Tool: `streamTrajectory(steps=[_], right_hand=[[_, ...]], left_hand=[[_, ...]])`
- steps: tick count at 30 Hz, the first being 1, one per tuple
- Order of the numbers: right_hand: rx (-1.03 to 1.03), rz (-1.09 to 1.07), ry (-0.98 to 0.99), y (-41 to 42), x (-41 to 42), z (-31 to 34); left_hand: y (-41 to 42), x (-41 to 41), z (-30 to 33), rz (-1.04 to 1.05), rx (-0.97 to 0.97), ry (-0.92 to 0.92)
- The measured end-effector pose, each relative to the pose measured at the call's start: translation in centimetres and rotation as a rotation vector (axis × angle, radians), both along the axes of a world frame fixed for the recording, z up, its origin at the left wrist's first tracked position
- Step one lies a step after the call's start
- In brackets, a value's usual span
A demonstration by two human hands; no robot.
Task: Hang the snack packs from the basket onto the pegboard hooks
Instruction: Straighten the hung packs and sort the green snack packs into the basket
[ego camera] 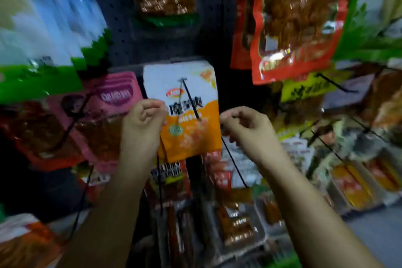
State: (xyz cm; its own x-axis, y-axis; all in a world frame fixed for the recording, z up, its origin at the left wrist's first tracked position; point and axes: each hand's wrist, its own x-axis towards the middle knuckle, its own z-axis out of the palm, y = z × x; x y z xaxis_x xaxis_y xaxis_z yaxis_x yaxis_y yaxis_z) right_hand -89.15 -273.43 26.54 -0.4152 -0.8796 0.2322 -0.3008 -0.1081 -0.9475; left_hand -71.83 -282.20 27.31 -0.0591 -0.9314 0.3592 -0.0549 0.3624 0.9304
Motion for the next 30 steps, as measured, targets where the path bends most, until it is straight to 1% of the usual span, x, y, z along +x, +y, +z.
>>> streamTrajectory(steps=[2,7,11,14,16,19,22,24,26,27,28,30], right_hand=[[0.071,-0.051,-0.035,3.8,-0.5,-3.4],[0.289,-0.291,-0.192,13.6,-2.9,-12.6],[0.48,-0.442,-0.253,20.7,-4.9,-20.0],[0.615,-0.537,-0.335,25.0,-6.8,-26.3],[0.713,-0.562,-0.383,27.3,-8.3,-31.7],[0.911,-0.53,-0.417,30.2,-10.9,-41.4],[1.097,-0.418,-0.406,32.5,-13.1,-52.3],[1.169,-0.341,-0.324,33.4,-14.3,-59.4],[1.244,-0.277,-0.194,33.8,-15.3,-66.4],[1.276,-0.243,-0.133,33.7,-15.8,-69.6],[1.292,-0.205,-0.087,33.4,-16.2,-72.6],[1.297,-0.162,-0.022,32.4,-17.8,-78.2]], left_hand=[[3.2,0.0,-3.5,-0.078,0.032,-0.06],[10.2,-2.9,-12.5,-0.365,0.216,-0.268],[14.6,-6.6,-19.3,-0.556,0.328,-0.339],[17.3,-9.7,-26.0,-0.677,0.422,-0.453],[19.0,-11.7,-31.7,-0.729,0.469,-0.52],[21.6,-14.9,-42.1,-0.772,0.557,-0.621],[24.1,-17.7,-53.7,-0.792,0.687,-0.707],[25.6,-19.4,-61.3,-0.715,0.847,-0.7],[26.9,-21.0,-68.5,-0.567,1.119,-0.622],[27.4,-21.9,-71.8,-0.505,1.221,-0.616],[27.9,-22.6,-75.0,-0.485,1.274,-0.624],[28.3,-24.4,-80.7,-0.537,1.295,-0.652]])
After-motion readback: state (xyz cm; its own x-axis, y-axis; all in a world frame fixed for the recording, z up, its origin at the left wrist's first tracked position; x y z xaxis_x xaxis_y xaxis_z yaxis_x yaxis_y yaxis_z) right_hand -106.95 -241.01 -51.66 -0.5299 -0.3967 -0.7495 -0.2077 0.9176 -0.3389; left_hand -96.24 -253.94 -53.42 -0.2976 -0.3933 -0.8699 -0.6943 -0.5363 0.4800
